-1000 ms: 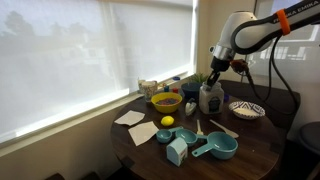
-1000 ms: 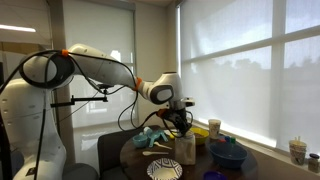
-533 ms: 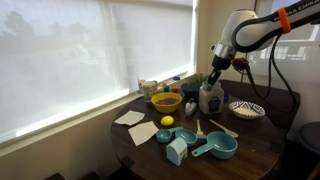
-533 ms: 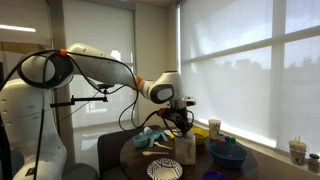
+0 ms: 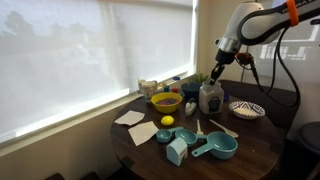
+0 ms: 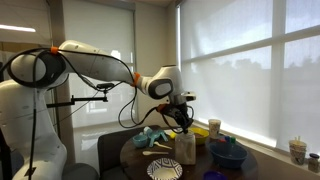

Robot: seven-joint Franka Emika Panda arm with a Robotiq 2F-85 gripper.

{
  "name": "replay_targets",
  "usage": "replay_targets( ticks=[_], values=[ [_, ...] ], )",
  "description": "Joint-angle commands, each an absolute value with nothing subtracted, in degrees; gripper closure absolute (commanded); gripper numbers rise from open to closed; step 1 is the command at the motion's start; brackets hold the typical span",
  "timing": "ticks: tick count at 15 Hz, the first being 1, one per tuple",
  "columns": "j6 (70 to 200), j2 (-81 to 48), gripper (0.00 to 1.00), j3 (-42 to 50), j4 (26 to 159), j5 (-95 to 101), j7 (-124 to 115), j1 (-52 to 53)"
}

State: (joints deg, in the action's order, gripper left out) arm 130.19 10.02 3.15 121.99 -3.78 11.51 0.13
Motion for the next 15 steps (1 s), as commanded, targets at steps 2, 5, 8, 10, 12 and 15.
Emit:
replay_targets(
  ticks=[2,5,8,10,12,15],
  values=[
    [127.96,11.16,0.99,3.09,121.04,-4.23,11.99,0.11],
    [127.75,11.46,0.99,3.11,121.07,-4.3,12.07,0.17],
    [127.62,11.03,0.99,3.21,121.04,-4.93,12.58,0.34],
    [125.98,10.02,0.71,3.15,120.86,-4.71,12.93,0.44],
    [124.1,9.2,0.58,3.29,120.63,-5.27,13.63,0.5],
    [121.54,7.86,0.38,3.44,119.52,-4.27,14.36,0.01]
  ],
)
